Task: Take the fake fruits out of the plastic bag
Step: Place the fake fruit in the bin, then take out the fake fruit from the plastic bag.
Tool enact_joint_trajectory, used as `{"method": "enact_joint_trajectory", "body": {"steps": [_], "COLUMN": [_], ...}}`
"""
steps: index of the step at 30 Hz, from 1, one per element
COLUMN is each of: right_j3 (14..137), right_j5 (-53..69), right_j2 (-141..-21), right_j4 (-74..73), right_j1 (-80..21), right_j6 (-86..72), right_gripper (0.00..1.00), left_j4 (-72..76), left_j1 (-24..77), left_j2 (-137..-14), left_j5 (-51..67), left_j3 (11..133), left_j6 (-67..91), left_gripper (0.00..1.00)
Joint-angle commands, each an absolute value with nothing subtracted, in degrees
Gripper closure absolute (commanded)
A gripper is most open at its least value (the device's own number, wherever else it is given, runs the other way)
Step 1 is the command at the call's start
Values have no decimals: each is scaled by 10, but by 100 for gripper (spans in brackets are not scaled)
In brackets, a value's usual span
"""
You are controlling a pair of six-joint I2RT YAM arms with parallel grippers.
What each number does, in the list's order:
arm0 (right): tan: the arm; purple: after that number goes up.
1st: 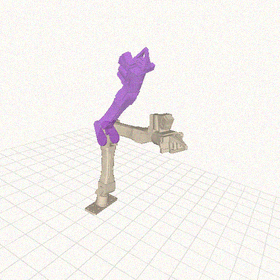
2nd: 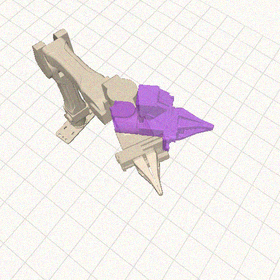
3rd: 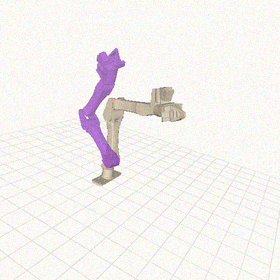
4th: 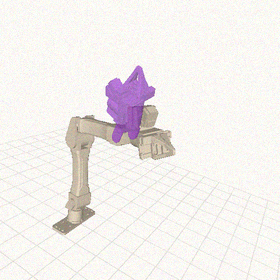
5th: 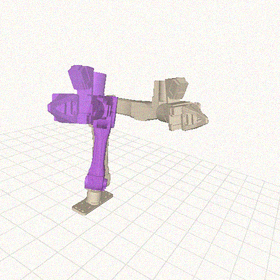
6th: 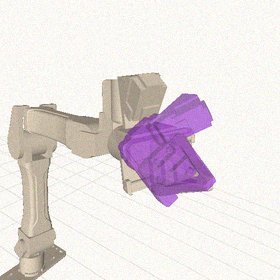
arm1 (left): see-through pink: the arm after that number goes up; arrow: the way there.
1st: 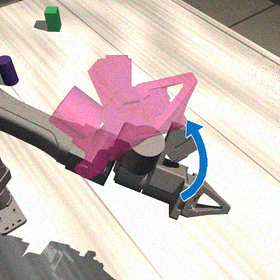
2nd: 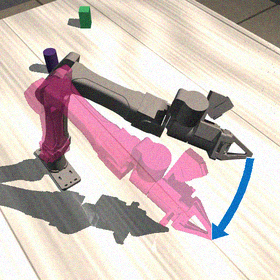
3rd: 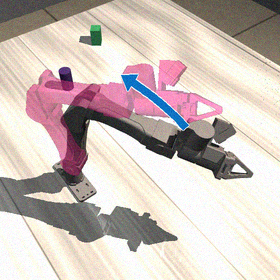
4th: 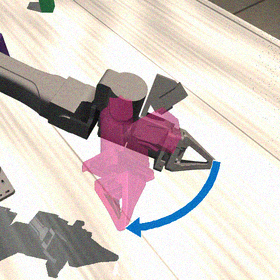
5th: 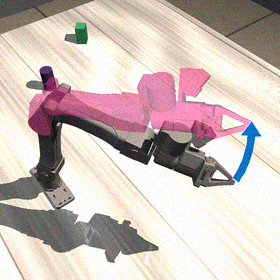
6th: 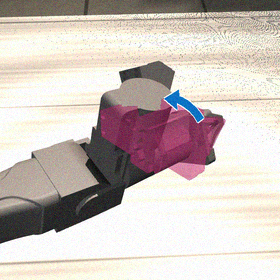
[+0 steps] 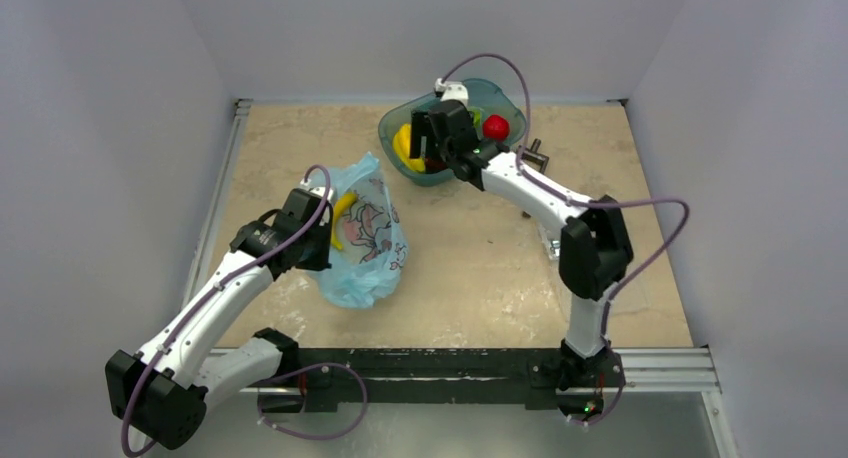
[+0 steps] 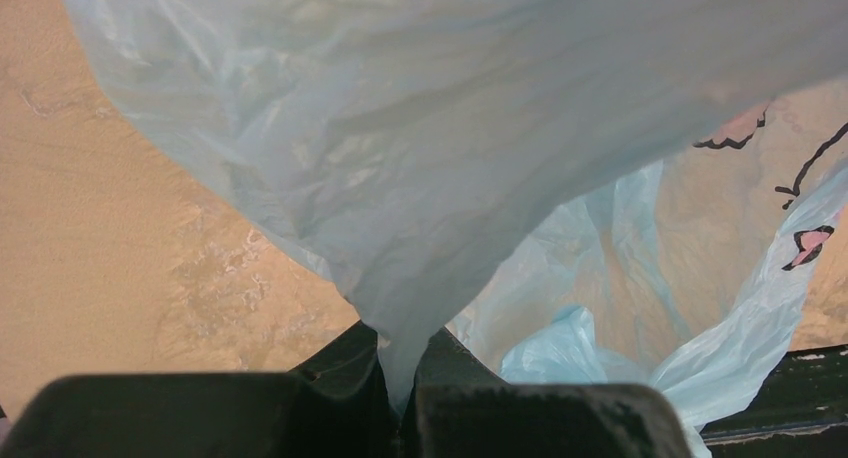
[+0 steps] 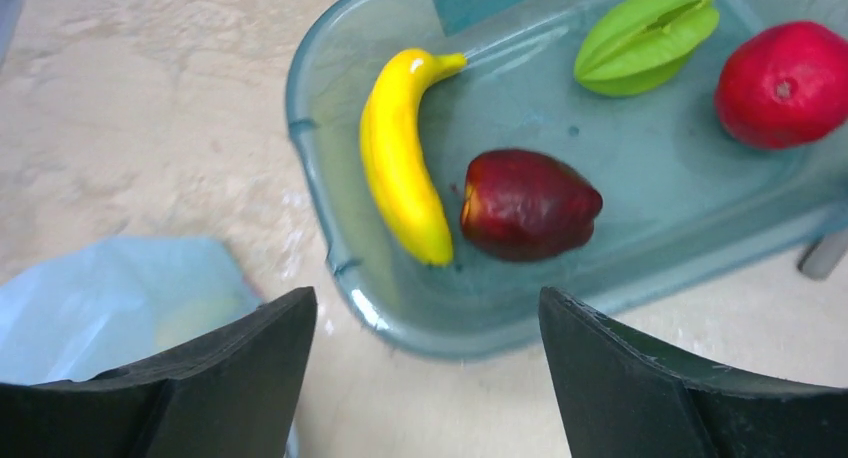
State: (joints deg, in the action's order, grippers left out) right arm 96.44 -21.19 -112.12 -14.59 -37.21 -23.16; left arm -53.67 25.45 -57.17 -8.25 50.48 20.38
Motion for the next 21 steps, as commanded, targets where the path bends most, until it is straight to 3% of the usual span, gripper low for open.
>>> {"method": "enact_joint_trajectory", "body": {"steps": [1,7,11,17,21], "right_j3": [840,617,516,443,470], "right_j5": [-130,23,54,34,20], "right_j2": [-998,-822,-735,-741,-809], "right_j4": [-92,37,136,286,337], "right_j1": [-376,-388,-454,-541,-566], "right_j6": [-260,-318,-353,-442,-466], "right_gripper": [21,25,27,39,43], "left_j4": [-521,-520,-520,-520,-516], "left_j1": [251,251,250,251,251], "left_j2": [-567,-571,-570,-571,-566], "left_j5": [-71,-64,-63,-61,-35], "left_j3": [515,516,516,516,516], "left_j6": [197,194,194,194,185], "left_gripper": [100,100,100,100,100]}}
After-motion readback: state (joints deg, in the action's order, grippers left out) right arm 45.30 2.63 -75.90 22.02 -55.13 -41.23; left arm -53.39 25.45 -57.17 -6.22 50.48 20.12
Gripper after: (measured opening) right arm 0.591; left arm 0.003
